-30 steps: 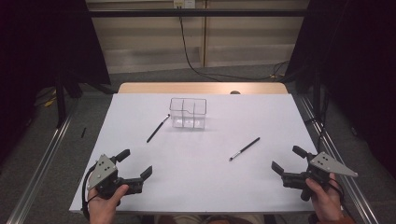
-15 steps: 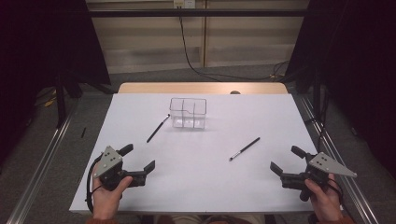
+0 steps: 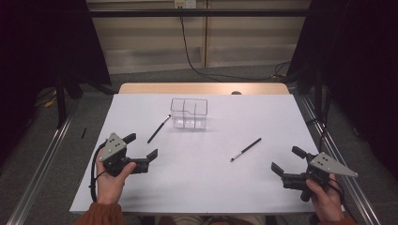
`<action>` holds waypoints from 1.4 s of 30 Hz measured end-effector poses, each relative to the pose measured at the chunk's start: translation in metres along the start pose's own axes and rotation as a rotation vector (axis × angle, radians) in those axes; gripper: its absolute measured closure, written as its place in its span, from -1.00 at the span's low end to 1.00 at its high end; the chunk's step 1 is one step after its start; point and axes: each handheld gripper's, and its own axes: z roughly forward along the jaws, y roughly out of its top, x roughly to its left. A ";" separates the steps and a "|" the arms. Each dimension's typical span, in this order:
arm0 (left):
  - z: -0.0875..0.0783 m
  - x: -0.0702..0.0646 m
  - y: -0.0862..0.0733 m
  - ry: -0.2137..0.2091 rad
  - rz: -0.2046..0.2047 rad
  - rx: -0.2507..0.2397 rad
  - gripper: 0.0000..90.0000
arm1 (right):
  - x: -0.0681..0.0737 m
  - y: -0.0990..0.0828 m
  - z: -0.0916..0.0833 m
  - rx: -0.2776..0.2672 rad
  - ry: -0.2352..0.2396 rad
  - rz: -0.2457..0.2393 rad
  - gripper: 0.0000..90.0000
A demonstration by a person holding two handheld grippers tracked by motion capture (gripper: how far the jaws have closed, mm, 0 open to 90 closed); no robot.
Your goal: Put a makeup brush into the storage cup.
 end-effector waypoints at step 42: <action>0.071 0.067 0.055 0.039 -0.021 0.067 -0.94 | -0.001 0.000 -0.001 -0.001 0.003 0.008 -1.00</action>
